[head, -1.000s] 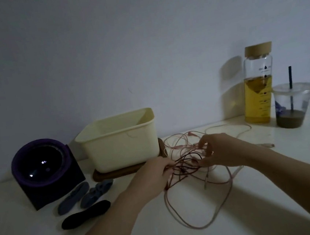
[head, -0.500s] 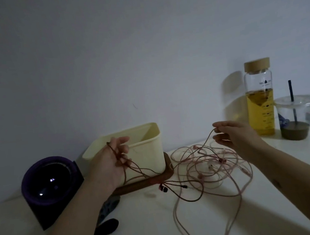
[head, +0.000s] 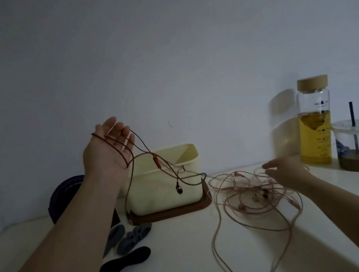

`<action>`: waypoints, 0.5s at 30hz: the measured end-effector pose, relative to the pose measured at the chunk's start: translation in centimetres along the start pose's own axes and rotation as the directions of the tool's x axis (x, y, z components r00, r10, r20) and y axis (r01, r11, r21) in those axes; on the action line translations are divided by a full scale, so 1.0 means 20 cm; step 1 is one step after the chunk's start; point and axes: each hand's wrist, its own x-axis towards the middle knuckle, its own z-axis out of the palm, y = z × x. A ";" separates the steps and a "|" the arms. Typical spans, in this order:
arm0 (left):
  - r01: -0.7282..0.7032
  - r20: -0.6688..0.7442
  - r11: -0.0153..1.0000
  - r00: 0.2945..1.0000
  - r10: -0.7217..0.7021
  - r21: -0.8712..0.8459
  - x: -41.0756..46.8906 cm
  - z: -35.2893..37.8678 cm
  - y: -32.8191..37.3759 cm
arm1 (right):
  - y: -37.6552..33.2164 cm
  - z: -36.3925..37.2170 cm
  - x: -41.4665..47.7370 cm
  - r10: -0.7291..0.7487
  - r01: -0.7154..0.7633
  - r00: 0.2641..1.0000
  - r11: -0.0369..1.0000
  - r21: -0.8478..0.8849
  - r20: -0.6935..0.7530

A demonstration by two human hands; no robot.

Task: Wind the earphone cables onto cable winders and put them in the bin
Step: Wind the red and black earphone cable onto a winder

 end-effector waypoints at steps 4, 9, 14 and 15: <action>0.006 0.018 0.998 1.000 -0.008 0.068 -0.02 0.05 -0.01 | -0.25 0.03 -0.06 -0.211 0.208 0.973 0.977 0.045 0.091; 0.006 0.072 0.996 0.997 -0.013 0.093 -0.04 0.10 0.01 | -0.68 0.11 -0.23 -0.539 0.443 0.790 0.832 0.335 0.293; -0.013 0.102 0.997 0.995 0.005 0.073 -0.07 0.09 0.11 | -0.85 0.16 -0.23 -0.602 0.493 0.733 0.791 0.363 0.316; -0.023 0.092 0.998 0.996 0.017 0.064 -0.07 0.08 0.15 | -0.85 0.15 -0.21 -0.592 0.498 0.752 0.798 0.339 0.289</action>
